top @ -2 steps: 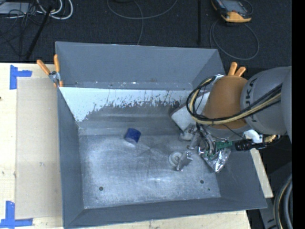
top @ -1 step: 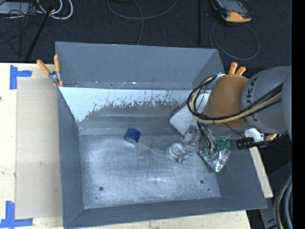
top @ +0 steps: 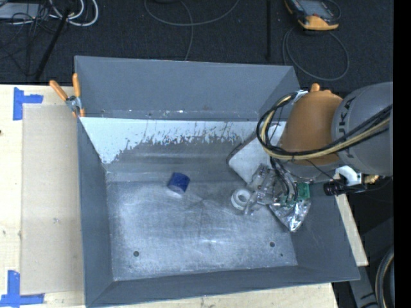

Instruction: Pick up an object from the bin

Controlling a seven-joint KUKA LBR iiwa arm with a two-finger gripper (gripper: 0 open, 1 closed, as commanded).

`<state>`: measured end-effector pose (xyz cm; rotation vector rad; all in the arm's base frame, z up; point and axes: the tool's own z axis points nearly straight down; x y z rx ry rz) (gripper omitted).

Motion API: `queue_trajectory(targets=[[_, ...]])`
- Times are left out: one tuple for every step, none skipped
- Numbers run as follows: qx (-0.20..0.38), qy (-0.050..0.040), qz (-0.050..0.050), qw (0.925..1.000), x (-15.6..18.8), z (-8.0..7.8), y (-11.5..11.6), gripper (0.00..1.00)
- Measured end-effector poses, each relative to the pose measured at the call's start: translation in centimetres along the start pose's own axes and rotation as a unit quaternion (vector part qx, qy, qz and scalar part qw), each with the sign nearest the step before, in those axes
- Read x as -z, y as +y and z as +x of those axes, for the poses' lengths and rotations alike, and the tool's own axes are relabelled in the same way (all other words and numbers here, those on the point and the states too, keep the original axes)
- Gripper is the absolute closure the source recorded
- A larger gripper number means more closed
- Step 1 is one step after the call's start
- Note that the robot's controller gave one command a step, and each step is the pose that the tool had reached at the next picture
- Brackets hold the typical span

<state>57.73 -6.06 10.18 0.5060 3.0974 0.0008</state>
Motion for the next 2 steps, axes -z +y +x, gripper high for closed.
queue_trajectory(targets=[[0.002,-0.0020,0.000,1.0000,7.4,-0.2,0.0,1.00],[0.003,-0.0001,0.000,1.0000,9.4,-0.3,0.0,1.00]])
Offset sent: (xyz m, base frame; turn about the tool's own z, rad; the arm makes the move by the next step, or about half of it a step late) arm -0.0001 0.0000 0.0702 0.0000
